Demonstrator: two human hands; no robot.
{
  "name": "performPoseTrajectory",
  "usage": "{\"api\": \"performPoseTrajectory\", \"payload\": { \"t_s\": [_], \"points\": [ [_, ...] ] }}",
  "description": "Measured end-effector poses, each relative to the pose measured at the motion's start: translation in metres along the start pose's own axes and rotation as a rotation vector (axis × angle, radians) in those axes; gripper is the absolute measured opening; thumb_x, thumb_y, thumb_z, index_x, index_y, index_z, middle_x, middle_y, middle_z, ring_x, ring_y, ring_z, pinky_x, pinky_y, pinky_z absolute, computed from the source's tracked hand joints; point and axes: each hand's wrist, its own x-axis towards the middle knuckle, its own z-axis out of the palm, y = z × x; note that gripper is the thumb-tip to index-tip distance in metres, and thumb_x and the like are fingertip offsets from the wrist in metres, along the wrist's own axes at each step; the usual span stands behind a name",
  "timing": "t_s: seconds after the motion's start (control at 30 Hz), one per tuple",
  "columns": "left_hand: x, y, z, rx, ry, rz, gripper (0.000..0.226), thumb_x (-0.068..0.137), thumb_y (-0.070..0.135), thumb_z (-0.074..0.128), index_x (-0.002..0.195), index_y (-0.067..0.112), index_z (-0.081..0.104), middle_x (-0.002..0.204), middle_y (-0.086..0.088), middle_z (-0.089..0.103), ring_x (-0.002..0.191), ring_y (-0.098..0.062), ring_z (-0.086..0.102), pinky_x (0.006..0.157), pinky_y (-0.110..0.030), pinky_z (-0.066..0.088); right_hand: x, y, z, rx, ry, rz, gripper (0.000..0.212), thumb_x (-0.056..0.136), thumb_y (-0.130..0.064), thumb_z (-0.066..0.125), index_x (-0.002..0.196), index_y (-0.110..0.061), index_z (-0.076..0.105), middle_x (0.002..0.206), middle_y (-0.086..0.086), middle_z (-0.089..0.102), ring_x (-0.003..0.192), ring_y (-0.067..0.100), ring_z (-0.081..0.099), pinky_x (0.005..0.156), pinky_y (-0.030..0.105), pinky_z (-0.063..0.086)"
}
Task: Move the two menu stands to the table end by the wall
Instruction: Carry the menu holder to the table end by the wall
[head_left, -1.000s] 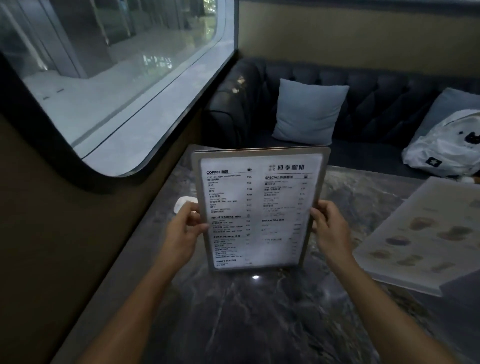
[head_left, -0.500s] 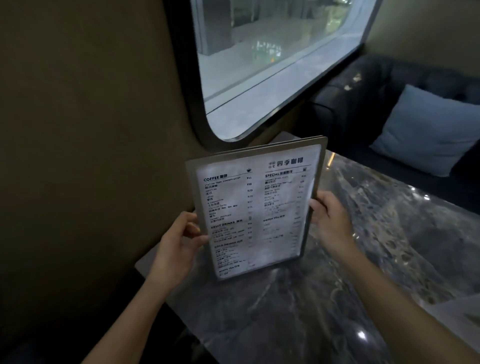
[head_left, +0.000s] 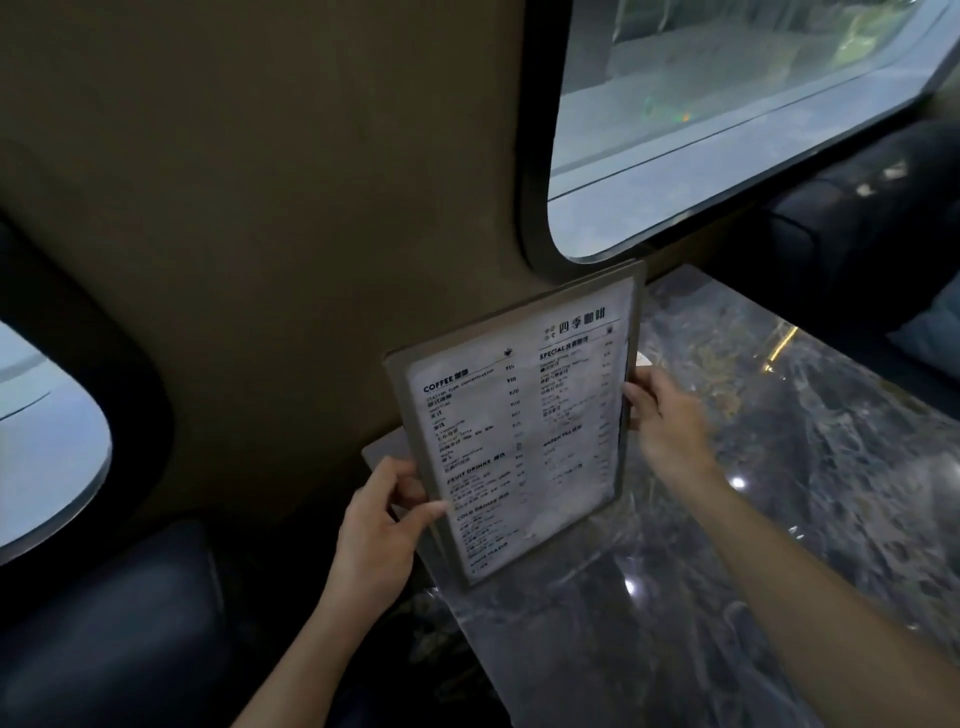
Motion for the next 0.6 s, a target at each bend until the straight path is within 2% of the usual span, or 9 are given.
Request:
{"api": "performPoseTrajectory", "payload": {
  "t_s": [0.1, 0.2, 0.37, 0.47, 0.53, 0.6],
  "points": [
    [-0.014, -0.004, 0.001, -0.024, 0.018, 0.016, 0.047, 0.075, -0.001, 0.067, 0.075, 0.044, 0.055, 0.070, 0.005, 0.060, 0.070, -0.007, 0.055, 0.062, -0.018, 0.050, -0.003, -0.002, 0.002, 0.006, -0.027, -0.018, 0.017, 0.094, -0.014, 0.043, 0.102, -0.005, 0.055, 0.106, 0.019, 0.062, 0.097, 0.035, 0.058, 0.083, 0.059, 0.048],
    [-0.024, -0.006, 0.003, -0.043, 0.037, 0.037, 0.045, 0.073, -0.002, 0.068, 0.075, 0.041, 0.057, 0.071, 0.019, 0.062, 0.069, -0.005, 0.056, 0.062, -0.013, 0.048, -0.006, -0.004, 0.003, -0.007, -0.056, -0.038, 0.017, 0.094, -0.017, 0.043, 0.101, -0.007, 0.056, 0.103, 0.017, 0.062, 0.095, 0.034, 0.058, 0.082, 0.059, 0.048],
    [-0.031, -0.005, 0.005, -0.023, 0.074, 0.046, 0.034, 0.074, 0.003, 0.070, 0.079, 0.033, 0.055, 0.075, 0.024, 0.063, 0.072, -0.002, 0.059, 0.065, -0.009, 0.047, -0.009, -0.007, 0.000, 0.029, -0.091, -0.036, 0.024, 0.094, -0.019, 0.045, 0.113, -0.009, 0.054, 0.112, 0.013, 0.062, 0.102, 0.029, 0.058, 0.089, 0.053, 0.048],
    [-0.035, -0.003, 0.004, -0.002, 0.063, 0.060, 0.027, 0.075, 0.026, 0.071, 0.087, 0.040, 0.051, 0.086, 0.028, 0.061, 0.081, 0.002, 0.059, 0.069, -0.006, 0.046, -0.015, -0.004, -0.003, 0.003, -0.099, -0.054, 0.031, 0.093, -0.026, 0.046, 0.123, -0.018, 0.049, 0.109, 0.002, 0.060, 0.097, 0.016, 0.056, 0.086, 0.039, 0.050],
    [-0.040, -0.006, 0.003, 0.002, 0.055, 0.010, 0.033, 0.067, 0.049, 0.068, 0.093, 0.046, 0.047, 0.091, 0.025, 0.060, 0.087, 0.000, 0.060, 0.071, -0.014, 0.051, -0.022, 0.002, -0.004, -0.009, -0.089, -0.042, 0.034, 0.092, -0.027, 0.048, 0.126, -0.021, 0.047, 0.104, -0.002, 0.058, 0.088, 0.006, 0.054, 0.080, 0.029, 0.046],
    [-0.046, -0.014, 0.005, 0.032, 0.048, -0.061, 0.047, 0.060, 0.059, 0.065, 0.100, 0.046, 0.044, 0.093, 0.018, 0.060, 0.090, -0.005, 0.061, 0.072, -0.023, 0.052, -0.029, 0.013, -0.004, 0.000, -0.107, -0.004, 0.034, 0.092, -0.027, 0.048, 0.126, -0.023, 0.047, 0.102, -0.001, 0.058, 0.086, 0.003, 0.053, 0.074, 0.021, 0.043]
  ]
}}
